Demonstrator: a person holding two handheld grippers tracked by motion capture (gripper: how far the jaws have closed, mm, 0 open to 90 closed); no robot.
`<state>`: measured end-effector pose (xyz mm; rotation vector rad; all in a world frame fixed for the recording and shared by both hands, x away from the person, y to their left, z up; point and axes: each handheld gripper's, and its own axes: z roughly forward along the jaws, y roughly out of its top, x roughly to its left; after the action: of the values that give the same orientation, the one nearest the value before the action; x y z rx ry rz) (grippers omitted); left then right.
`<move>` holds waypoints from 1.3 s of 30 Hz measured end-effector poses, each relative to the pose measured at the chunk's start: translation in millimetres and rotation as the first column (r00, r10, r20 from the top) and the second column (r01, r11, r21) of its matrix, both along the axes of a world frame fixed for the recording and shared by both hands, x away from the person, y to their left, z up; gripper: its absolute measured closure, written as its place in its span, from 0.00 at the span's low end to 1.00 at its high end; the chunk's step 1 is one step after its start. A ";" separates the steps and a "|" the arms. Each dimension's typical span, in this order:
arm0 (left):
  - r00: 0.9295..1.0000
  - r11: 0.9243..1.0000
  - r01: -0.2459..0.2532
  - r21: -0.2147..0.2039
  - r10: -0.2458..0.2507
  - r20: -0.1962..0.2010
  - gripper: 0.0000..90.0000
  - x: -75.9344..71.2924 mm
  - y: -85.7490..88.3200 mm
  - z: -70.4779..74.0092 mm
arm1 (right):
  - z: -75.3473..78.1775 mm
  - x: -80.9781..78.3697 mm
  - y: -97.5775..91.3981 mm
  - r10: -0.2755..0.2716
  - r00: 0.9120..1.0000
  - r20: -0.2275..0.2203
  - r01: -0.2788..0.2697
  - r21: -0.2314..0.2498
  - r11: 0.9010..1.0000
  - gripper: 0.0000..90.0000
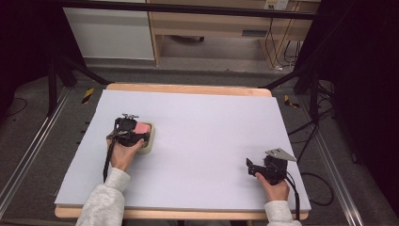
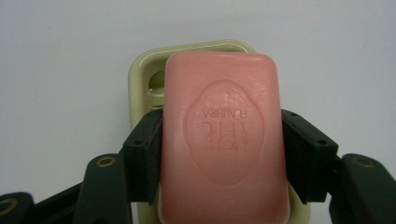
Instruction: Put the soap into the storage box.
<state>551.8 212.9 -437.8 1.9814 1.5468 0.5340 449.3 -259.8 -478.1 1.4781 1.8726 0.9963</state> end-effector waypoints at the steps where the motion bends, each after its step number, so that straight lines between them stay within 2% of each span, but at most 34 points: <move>1: 1.000 1.000 0.001 -0.001 -0.001 -0.001 0.41 0.1 0.1 -0.3 | 0.0 0.0 0.0 0.000 1.000 0.000 0.000 0.000 1.000 0.08; 18: 1.000 1.000 -0.003 0.020 0.003 -0.018 0.41 1.9 -1.6 -8.9 | 0.0 -0.1 0.0 0.001 1.000 -0.001 -0.001 0.000 1.000 0.08; 36: 1.000 1.000 0.018 0.023 -0.017 -0.006 0.40 -1.3 -0.3 -9.6 | 0.1 -0.3 0.2 0.003 1.000 0.000 -0.003 0.001 1.000 0.08; 38: 1.000 0.999 0.028 0.015 -0.028 0.014 0.37 -3.1 1.2 -6.7 | 0.2 -0.3 0.3 0.003 1.000 0.000 -0.003 0.001 1.000 0.08; 39: 0.999 0.999 0.031 0.009 -0.031 0.018 0.31 -3.9 1.7 -5.1 | 0.1 -0.2 0.3 0.003 1.000 0.000 -0.003 0.001 1.000 0.08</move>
<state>547.9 214.6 -442.9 1.9981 1.5033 0.5453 449.1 -259.6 -477.9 1.4762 1.8756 0.9992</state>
